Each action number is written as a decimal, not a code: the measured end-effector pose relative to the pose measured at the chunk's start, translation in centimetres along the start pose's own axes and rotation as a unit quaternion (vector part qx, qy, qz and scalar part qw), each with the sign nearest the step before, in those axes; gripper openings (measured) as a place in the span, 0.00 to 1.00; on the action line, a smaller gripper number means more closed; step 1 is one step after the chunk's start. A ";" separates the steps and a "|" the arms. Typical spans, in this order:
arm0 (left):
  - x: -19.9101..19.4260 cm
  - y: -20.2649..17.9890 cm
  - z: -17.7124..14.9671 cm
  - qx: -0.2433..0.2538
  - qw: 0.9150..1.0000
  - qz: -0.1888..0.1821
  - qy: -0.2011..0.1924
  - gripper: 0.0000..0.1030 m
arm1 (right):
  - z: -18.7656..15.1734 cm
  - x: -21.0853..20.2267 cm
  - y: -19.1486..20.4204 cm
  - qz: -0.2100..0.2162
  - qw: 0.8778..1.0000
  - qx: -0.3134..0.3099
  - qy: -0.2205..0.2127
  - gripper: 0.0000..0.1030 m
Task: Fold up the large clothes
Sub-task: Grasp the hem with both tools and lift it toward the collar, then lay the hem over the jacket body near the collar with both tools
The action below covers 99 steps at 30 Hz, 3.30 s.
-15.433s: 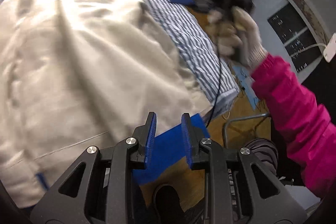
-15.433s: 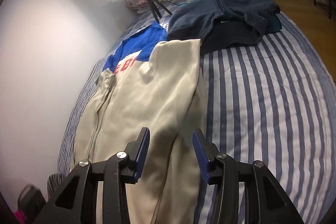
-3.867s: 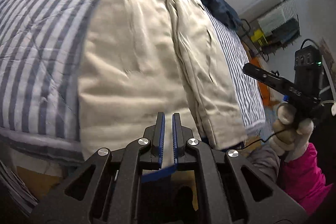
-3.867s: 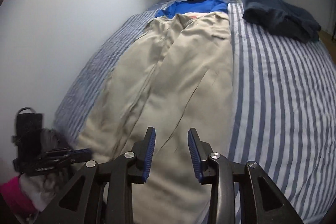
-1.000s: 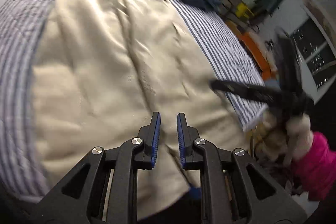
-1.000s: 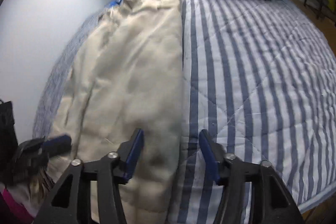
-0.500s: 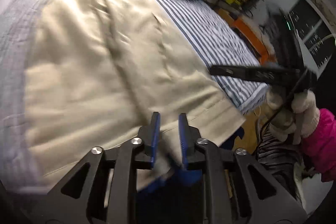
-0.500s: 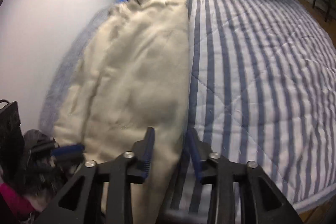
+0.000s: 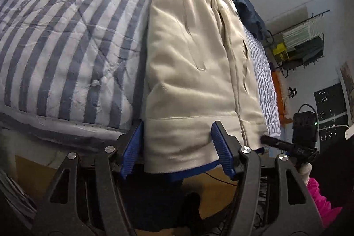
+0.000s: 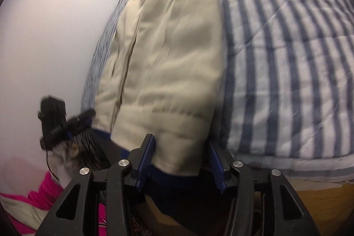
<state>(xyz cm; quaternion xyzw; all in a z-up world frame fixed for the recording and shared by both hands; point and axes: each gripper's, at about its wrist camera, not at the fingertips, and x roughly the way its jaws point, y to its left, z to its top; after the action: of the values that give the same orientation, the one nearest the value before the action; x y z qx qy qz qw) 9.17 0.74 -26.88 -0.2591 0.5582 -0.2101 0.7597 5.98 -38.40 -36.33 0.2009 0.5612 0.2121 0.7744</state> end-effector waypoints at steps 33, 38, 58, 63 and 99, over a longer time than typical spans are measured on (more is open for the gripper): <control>-4.1 -5.7 8.9 -0.040 0.988 -0.131 -0.066 0.19 | 10.0 -7.7 5.4 0.154 0.978 0.046 -0.131 0.15; -2.9 -6.4 14.1 -0.059 0.986 -0.131 -0.086 0.19 | 15.1 -7.7 5.0 0.131 0.978 0.059 -0.153 0.15; 7.9 -2.3 22.4 -0.112 0.990 -0.039 -0.075 0.20 | 26.3 1.3 -1.7 0.067 0.980 0.151 -0.111 0.24; 8.3 -2.2 23.3 -0.117 0.990 -0.050 -0.055 0.25 | 26.6 0.0 -2.1 0.103 0.973 0.165 -0.121 0.68; 10.3 -4.0 24.7 0.060 0.996 0.028 -0.063 0.59 | 26.8 4.0 0.6 -0.056 0.988 -0.104 -0.098 0.62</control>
<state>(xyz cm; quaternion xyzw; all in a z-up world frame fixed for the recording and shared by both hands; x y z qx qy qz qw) 35.62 -4.72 -26.03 -0.2100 0.5025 -0.2051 0.8132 32.61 -37.62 -31.42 0.1069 0.4676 0.2048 0.8532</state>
